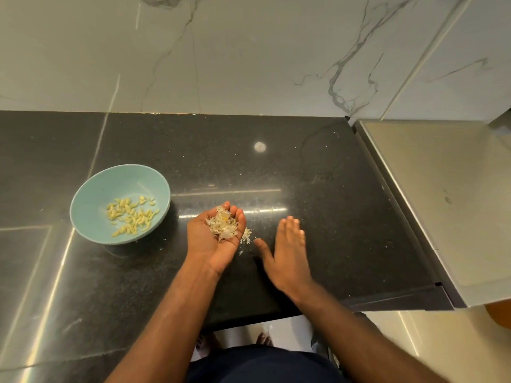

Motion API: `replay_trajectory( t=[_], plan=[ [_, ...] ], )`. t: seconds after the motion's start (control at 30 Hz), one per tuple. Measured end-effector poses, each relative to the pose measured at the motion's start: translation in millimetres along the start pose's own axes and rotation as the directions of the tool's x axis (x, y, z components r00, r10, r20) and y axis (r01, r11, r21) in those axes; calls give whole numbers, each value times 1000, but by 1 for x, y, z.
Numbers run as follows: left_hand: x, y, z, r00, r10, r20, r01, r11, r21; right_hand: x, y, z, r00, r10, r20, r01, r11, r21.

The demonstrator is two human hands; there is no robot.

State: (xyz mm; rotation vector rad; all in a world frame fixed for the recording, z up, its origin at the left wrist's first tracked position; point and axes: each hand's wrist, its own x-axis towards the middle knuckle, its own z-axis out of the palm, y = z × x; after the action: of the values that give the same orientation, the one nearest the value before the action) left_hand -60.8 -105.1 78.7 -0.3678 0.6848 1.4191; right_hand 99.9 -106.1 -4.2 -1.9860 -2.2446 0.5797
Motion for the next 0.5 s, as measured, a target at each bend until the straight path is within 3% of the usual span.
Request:
replay_trajectory(
  t=[0.07, 0.13, 0.2, 0.27, 0.33, 0.4, 0.5],
  plan=[
    [0, -4, 6, 1000, -26, 4, 26, 1000, -4, 7, 19, -14, 982, -187, 15, 185, 978, 94],
    [-2, -6, 9, 999, -44, 9, 44, 999, -22, 21, 56, -26, 974, -173, -148, 192, 973, 128],
    [-3, -6, 8, 999, -35, 13, 35, 999, -35, 34, 92, -40, 950, 143, -277, -109, 985, 133],
    [-4, -7, 5, 1000, -30, 11, 30, 999, -44, 37, 95, -42, 899, 367, -237, -352, 930, 106],
    [-3, -10, 3, 999, -39, 3, 39, 998, -55, 32, 62, -25, 947, 246, -208, -251, 968, 4],
    [-2, -15, 3, 999, -40, -3, 40, 998, -47, 23, 26, -7, 995, -24, -99, 21, 999, -33],
    [-3, -18, 6, 1000, -26, 4, 26, 999, -37, 39, 26, -29, 949, -314, -8, 313, 943, 109]
  ],
)
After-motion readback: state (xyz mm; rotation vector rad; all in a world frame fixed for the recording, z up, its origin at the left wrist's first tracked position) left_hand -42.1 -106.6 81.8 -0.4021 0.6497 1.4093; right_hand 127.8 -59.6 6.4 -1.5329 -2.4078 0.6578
